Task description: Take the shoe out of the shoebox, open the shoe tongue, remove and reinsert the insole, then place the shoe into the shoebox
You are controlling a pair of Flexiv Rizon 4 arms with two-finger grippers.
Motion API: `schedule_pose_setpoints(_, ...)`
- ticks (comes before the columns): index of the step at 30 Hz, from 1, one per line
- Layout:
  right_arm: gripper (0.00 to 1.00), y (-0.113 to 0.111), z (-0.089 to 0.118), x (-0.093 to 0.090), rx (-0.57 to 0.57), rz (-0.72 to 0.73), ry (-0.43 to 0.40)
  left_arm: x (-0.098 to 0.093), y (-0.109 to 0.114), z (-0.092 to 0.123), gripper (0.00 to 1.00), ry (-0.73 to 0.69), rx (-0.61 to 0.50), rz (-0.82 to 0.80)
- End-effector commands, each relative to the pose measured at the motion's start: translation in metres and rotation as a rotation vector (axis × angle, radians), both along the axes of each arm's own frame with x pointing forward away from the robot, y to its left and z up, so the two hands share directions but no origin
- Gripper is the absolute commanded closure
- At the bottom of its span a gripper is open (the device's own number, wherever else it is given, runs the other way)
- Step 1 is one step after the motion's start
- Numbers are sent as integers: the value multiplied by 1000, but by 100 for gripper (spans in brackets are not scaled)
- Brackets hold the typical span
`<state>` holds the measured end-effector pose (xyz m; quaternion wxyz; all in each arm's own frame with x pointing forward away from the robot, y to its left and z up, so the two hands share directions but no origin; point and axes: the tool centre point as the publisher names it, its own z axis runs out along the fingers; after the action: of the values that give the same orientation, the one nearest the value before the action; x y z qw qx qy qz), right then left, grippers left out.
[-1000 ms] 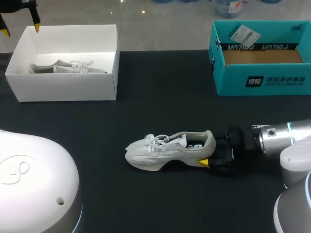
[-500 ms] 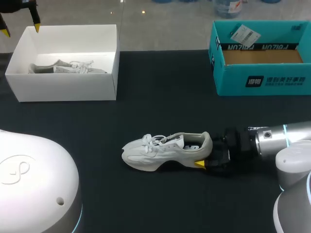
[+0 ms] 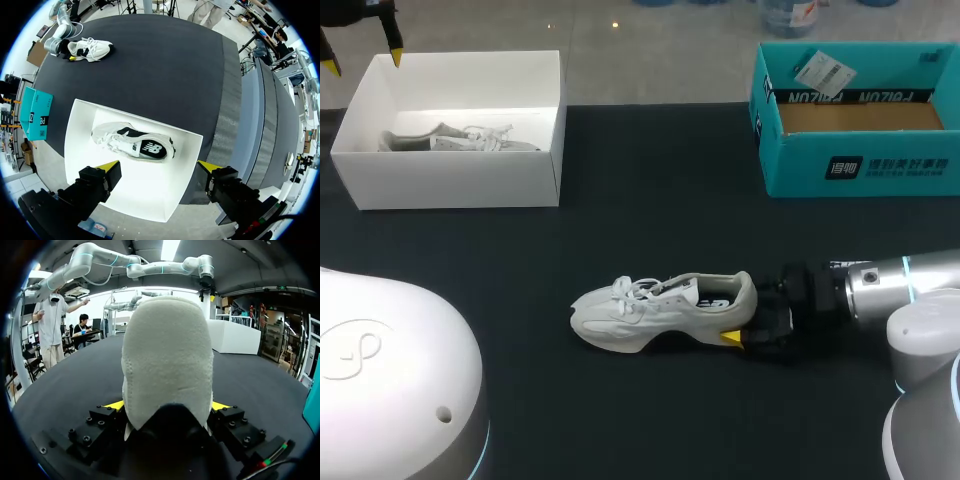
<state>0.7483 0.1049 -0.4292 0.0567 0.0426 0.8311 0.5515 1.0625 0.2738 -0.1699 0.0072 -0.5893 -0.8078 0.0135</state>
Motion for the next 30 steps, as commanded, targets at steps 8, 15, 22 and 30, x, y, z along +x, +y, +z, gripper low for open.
schedule_pose_setpoints(8, 100, 2, -2, 1, -2, -1, 0, -56, -38, 15, 0, -24, 1, 37)
schedule_pose_setpoints(15, 100, 2, -2, 1, -2, -1, 0, -91, -63, 12, 0, -33, -4, 12)
schedule_pose_setpoints(22, 100, 2, -2, 1, -2, -1, 0, -122, -92, 7, 0, -60, 40, 50)
schedule_pose_setpoints(30, 100, 2, -2, 1, -2, -1, 0, -162, -130, -14, 0, -62, 59, 80)
